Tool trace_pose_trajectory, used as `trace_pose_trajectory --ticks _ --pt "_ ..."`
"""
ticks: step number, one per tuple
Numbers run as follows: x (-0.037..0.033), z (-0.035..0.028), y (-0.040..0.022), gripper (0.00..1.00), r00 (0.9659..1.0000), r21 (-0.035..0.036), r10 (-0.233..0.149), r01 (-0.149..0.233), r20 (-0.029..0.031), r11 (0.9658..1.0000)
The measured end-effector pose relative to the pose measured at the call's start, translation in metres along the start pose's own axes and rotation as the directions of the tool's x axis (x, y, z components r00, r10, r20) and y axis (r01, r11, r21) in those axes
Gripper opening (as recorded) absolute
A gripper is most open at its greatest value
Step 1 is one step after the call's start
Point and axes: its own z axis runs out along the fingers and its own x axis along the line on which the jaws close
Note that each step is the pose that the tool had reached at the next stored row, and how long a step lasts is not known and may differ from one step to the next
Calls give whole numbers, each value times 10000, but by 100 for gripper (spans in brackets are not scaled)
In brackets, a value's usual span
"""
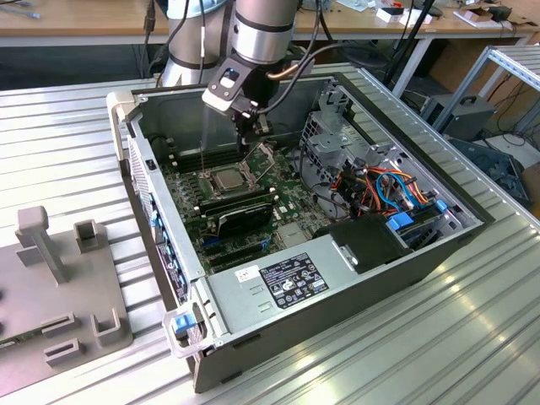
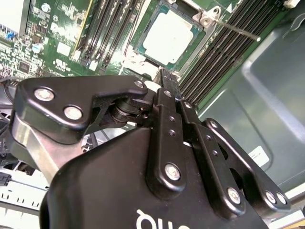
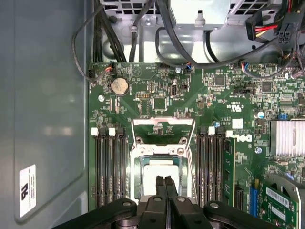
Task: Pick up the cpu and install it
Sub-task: 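Close the cpu cover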
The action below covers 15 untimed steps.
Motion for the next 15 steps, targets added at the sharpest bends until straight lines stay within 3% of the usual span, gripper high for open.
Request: trace_pose_trajectory --ticks 7,15 --pt "2 3 133 11 10000 0 1 -1 0 10000" --pt "5 7 363 11 10000 0 1 -1 0 10000"
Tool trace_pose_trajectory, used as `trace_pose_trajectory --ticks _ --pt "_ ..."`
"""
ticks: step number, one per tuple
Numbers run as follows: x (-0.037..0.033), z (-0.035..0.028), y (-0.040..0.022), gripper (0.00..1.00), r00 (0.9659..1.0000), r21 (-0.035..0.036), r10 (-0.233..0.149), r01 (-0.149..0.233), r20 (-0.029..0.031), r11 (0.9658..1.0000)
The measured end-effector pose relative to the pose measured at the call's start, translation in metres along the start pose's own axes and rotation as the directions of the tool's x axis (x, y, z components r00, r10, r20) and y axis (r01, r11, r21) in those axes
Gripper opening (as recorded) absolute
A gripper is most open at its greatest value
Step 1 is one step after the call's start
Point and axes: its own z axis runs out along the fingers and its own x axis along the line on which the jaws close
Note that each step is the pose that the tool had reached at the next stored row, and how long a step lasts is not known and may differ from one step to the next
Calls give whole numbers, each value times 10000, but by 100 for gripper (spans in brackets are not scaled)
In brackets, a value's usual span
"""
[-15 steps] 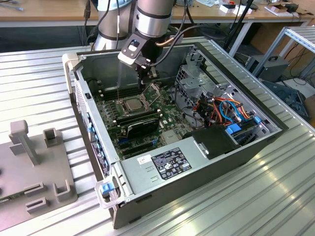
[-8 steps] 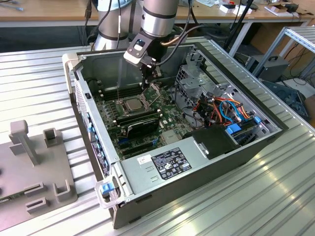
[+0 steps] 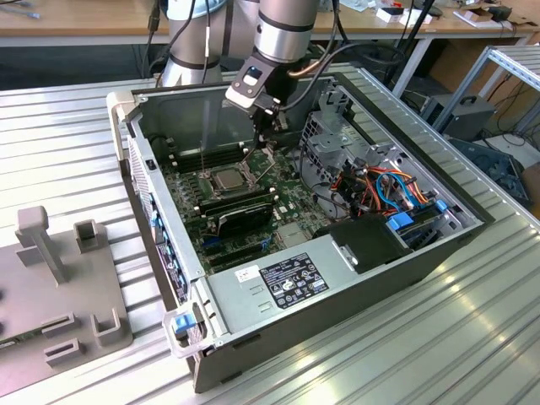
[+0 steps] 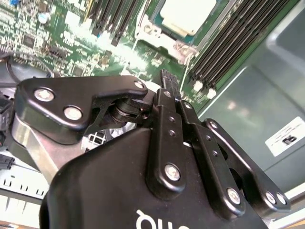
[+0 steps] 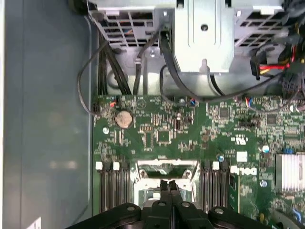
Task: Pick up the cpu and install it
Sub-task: 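Close the cpu cover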
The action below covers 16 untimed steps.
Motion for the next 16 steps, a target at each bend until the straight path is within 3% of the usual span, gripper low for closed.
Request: trace_pose_trajectory --ticks 4,11,16 --pt "3 5 154 11 10000 -1 -1 1 -2 10000" --pt "5 15 359 11 10000 -1 -1 1 0 10000" --pt "6 43 416 11 10000 0 -1 1 0 10000"
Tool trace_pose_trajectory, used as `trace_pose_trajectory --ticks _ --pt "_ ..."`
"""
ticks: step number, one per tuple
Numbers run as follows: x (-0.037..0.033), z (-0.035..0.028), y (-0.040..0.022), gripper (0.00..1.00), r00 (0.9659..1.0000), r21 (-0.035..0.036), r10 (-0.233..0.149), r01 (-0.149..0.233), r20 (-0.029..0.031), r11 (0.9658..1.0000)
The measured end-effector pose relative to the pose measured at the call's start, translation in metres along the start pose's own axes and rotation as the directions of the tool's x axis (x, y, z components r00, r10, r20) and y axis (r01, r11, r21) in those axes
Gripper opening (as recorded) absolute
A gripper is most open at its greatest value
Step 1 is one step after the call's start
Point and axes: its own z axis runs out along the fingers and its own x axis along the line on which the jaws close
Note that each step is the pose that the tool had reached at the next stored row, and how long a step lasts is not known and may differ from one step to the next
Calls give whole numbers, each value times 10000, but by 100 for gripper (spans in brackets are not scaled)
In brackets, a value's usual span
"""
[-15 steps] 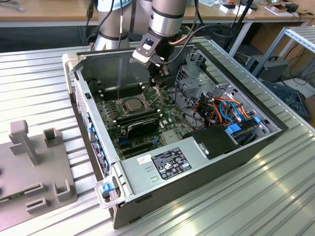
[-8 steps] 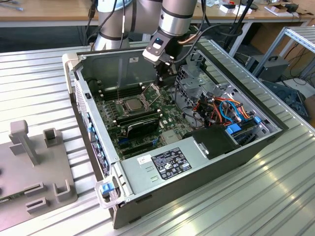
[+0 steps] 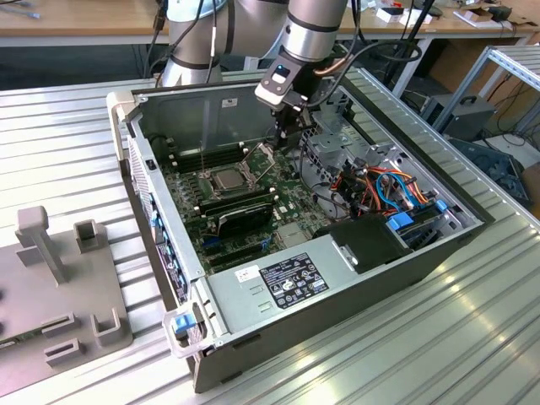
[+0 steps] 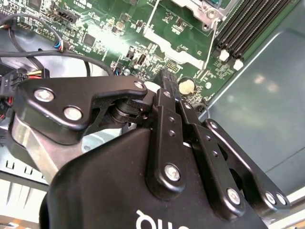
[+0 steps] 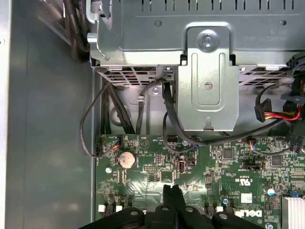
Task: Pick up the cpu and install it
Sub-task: 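Close the cpu cover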
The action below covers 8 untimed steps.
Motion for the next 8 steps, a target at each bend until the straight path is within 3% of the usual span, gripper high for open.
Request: trace_pose_trajectory --ticks 8 --pt "2 176 12 11 10000 0 0 0 -1 10000"
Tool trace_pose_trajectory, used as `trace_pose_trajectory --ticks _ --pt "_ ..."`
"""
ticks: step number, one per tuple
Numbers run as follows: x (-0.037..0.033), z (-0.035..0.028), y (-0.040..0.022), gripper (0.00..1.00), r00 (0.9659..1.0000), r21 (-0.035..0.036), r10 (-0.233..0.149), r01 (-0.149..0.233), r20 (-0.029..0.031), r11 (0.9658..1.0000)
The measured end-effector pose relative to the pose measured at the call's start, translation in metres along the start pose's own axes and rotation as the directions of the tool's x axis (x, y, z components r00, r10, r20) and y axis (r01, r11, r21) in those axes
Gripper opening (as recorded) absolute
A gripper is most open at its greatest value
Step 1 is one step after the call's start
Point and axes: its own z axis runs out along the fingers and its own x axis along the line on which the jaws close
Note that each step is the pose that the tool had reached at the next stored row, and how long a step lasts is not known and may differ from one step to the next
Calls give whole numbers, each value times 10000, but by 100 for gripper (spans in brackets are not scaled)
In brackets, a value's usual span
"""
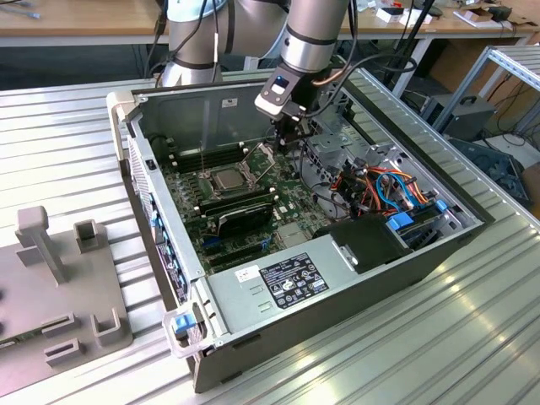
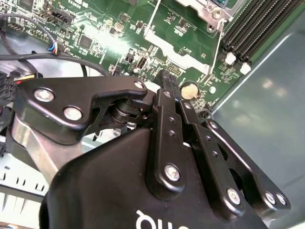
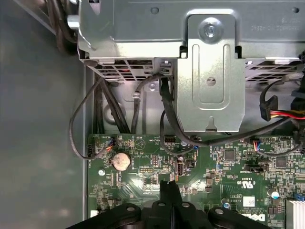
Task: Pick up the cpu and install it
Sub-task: 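Close the cpu cover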
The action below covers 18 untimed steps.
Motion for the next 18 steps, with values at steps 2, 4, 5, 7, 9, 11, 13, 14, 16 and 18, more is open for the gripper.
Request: trace_pose_trajectory --ticks 2,4,5,7,9,11,13,14,16,18 --pt "0 34 -1 11 10000 0 0 0 1 10000" --pt "0 45 -2 11 10000 0 0 0 2 10000" --pt "0 47 -8 11 10000 1 0 0 3 10000" --pt "0 50 -38 11 10000 0 -1 1 0 10000" --pt "-1 51 -66 11 10000 1 0 0 2 10000" --pt "-1 50 -103 11 10000 1 0 0 2 10000" --pt "-1 50 -137 11 10000 -3 0 0 1 10000" --pt "-2 49 -161 11 10000 -7 0 0 1 10000" --pt "-3 48 -219 11 10000 -25 -1 1 1 10000" --pt "-4 46 -307 11 10000 -56 0 0 0 10000"
